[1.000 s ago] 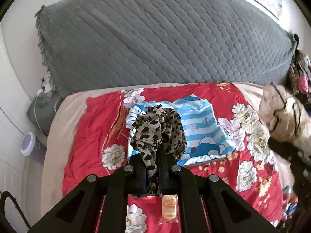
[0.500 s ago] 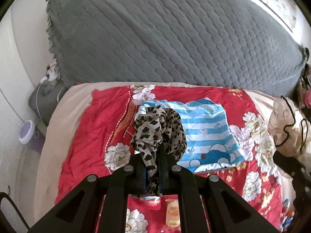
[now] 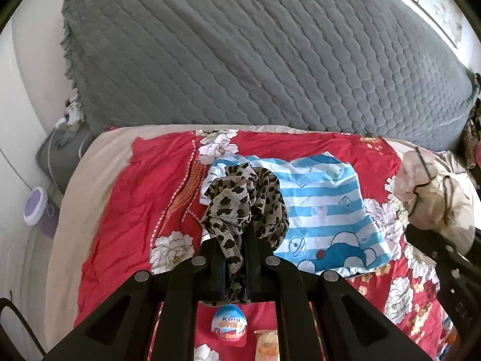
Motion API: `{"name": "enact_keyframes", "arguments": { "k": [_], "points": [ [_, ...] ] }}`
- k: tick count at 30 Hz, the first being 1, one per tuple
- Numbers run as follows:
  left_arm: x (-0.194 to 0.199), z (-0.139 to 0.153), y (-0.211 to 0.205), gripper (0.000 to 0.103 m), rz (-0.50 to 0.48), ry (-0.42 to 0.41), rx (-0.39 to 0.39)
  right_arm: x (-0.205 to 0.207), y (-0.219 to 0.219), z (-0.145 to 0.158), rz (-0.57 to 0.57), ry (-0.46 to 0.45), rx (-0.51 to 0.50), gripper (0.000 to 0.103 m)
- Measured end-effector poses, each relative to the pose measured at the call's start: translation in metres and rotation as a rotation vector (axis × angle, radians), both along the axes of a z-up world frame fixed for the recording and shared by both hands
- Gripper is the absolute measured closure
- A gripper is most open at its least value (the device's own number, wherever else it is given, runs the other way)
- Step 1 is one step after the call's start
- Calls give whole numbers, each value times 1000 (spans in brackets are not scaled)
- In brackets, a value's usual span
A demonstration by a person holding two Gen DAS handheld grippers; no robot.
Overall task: Organize objects
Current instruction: 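Lift both scrunchies and carry them toward the striped shirt in the gray tray, then lower both held scrunchies over the striped shirt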
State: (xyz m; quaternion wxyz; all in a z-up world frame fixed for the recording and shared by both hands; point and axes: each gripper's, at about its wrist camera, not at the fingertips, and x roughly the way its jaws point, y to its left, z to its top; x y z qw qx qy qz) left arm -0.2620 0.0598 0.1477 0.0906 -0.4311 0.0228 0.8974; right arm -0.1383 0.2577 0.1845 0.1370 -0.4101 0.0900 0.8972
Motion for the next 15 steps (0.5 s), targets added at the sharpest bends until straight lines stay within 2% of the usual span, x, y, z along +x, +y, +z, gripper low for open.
{"name": "enact_keyframes", "arguments": {
  "k": [4, 7, 10, 13, 15],
  "points": [
    [-8, -7, 5, 94, -38, 3, -10, -11, 4, -7, -3, -57, 23, 86],
    [-15, -16, 6, 94, -37, -8, -17, -8, 1, -15, 10, -42, 36, 86],
    [-22, -28, 7, 94, -24, -14, -8, -11, 7, -25, -12, -14, 1, 86],
    [-27, -40, 8, 94, -28, -26, 15, -21, 10, -34, -4, -21, 15, 86],
    [-29, -48, 9, 94, -38, -22, 1, -29, 10, -35, 5, -28, 17, 86]
  ]
}}
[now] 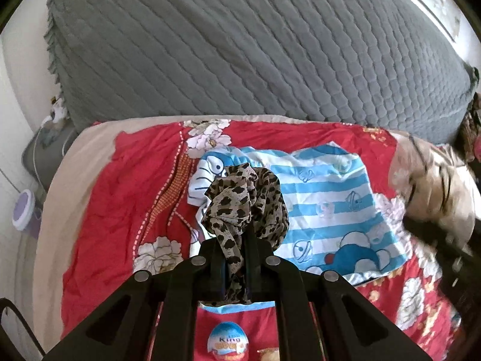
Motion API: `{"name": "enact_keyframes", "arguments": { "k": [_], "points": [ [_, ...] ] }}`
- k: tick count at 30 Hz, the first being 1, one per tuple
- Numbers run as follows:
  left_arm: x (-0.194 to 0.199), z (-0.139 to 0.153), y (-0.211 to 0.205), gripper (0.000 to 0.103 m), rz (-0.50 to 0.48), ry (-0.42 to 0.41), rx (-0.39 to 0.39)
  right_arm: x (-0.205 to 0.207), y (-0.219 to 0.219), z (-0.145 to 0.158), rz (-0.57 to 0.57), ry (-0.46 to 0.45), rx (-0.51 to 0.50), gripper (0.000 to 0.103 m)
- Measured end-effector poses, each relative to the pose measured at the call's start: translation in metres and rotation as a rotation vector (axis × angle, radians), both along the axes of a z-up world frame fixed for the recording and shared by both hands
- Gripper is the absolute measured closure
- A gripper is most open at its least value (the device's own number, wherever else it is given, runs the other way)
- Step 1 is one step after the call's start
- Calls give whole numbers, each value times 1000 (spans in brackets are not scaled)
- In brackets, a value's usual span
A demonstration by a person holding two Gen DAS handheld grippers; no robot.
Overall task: Organize objects
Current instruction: 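Lower both held scrunchies over the striped shirt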
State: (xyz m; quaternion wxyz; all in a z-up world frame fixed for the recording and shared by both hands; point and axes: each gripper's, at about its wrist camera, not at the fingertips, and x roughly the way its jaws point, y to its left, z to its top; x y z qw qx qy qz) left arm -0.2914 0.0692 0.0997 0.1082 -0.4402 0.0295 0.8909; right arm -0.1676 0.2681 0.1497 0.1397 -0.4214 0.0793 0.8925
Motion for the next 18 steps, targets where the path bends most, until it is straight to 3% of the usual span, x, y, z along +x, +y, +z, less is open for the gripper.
{"name": "enact_keyframes", "arguments": {
  "k": [6, 18],
  "points": [
    [-9, -19, 6, 94, -25, -9, -16, -16, 11, -5, -11, 18, -17, 86],
    [-32, -24, 17, 94, -37, 17, 6, -29, 15, -20, 11, 7, 23, 86]
  ]
}}
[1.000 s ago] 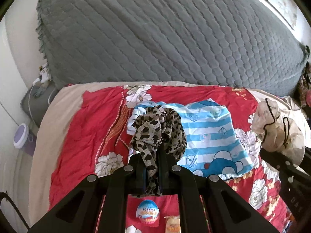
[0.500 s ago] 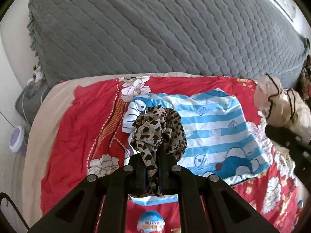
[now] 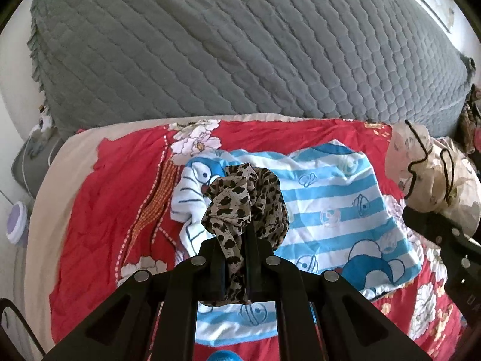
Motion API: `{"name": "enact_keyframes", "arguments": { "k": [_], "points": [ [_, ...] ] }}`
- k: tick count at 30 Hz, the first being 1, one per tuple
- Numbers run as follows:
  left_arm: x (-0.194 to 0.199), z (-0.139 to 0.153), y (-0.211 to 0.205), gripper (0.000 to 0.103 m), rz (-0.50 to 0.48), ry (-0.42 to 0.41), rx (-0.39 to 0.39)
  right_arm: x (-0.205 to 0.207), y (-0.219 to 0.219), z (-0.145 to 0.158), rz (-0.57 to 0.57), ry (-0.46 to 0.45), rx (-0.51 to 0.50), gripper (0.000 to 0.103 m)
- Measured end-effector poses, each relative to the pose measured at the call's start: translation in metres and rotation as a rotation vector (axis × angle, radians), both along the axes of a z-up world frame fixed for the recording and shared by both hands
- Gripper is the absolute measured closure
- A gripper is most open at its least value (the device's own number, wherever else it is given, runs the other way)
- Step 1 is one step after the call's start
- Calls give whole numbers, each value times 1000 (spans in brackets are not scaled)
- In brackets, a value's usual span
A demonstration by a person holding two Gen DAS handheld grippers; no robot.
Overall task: Organize objects
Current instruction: 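Lower both held scrunchies over the striped shirt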
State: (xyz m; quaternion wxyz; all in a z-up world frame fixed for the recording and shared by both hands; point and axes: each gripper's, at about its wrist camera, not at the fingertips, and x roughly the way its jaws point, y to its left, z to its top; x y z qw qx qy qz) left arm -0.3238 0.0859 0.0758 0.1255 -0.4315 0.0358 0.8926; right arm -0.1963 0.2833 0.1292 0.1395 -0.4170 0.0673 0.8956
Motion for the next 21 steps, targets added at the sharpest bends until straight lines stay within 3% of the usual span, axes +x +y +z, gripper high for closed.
{"name": "enact_keyframes", "arguments": {
  "k": [7, 21],
  "points": [
    [-8, -6, 3, 94, -5, -4, 30, -7, 8, -13, 7, -13, -13, 86],
    [-19, -49, 13, 94, -39, -56, 1, -27, 15, -64, -6, -88, -72, 86]
  ]
}}
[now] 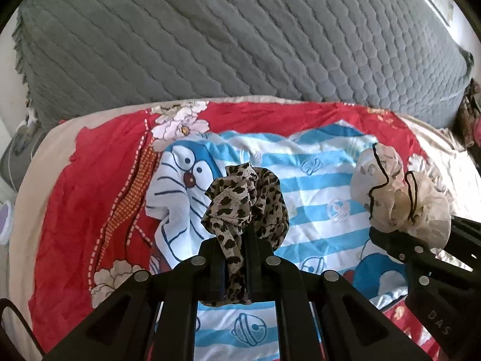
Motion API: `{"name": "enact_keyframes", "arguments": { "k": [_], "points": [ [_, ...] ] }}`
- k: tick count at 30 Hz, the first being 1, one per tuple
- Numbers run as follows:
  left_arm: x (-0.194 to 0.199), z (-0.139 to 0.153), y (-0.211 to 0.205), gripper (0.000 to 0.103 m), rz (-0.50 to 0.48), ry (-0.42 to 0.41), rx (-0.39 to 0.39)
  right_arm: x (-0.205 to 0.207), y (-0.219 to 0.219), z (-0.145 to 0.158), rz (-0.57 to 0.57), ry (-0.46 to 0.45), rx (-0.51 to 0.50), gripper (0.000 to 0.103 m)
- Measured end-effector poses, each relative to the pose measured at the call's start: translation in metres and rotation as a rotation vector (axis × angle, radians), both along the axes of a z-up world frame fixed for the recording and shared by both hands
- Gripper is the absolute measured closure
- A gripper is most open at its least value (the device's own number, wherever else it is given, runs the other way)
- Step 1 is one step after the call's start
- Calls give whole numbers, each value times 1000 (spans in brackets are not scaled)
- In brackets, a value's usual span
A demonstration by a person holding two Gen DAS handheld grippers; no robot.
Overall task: Organize objects
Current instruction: 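Lower both held scrunchies over the striped shirt, then open the left tool on the leopard scrunchie while the right tool releases the mesh scrunchie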
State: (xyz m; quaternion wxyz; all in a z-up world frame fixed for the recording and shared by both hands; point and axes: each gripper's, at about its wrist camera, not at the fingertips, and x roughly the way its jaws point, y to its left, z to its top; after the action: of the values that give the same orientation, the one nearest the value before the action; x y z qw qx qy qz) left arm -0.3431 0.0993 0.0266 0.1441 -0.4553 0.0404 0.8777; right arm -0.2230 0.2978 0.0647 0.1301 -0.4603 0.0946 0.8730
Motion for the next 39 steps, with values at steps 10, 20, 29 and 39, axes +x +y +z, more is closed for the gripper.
{"name": "enact_keyframes", "arguments": {
  "k": [10, 20, 29, 39],
  "points": [
    [-8, -33, 9, 94, -24, -44, -27, -13, 2, -41, 3, -75, -16, 86],
    [-13, -55, 11, 94, -31, -80, -36, -21, 9, -73, -18, -131, -50, 86],
    [-11, -65, 10, 87, -23, -90, -52, -25, 8, -84, -21, -155, -60, 81],
    [-5, -63, 7, 56, -19, -101, -83, -19, 3, -84, -12, -192, -17, 69]
  ]
}}
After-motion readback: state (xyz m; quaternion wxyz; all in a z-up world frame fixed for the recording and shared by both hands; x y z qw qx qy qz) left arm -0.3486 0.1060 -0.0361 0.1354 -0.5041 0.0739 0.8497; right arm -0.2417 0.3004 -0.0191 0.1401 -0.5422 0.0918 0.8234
